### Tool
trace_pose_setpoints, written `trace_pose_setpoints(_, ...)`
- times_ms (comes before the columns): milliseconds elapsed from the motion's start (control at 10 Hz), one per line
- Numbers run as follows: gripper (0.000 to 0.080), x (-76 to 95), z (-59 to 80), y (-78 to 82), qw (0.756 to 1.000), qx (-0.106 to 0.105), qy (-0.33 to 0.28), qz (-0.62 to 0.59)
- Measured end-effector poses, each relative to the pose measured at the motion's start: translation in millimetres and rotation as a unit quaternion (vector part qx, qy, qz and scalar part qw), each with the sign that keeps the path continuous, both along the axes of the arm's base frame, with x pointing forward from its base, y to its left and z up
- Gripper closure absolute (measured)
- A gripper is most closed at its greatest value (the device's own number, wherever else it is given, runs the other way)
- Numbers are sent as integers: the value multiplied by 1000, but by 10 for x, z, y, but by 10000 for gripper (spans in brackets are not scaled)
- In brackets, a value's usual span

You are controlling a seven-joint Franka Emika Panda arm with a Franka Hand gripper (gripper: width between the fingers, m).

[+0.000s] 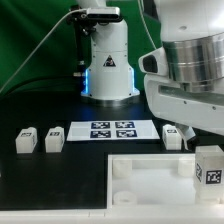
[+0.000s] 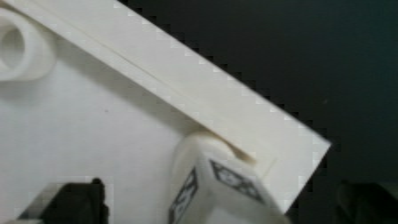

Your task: Assemble one leg

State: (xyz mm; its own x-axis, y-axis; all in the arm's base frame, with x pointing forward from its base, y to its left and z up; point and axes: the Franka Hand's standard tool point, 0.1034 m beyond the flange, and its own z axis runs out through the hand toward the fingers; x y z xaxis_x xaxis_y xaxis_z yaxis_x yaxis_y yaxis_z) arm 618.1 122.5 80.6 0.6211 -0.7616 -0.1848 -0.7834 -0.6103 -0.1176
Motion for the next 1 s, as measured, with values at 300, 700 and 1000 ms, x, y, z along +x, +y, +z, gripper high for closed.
trace_pose_setpoints(300, 150, 48, 17, 23, 977, -37, -39, 207)
trace_pose_setpoints(700, 150, 180, 25, -50, 884, -43, -93, 457)
trace_pose_setpoints(1000, 438, 178, 25, -41, 872, -41, -97, 478)
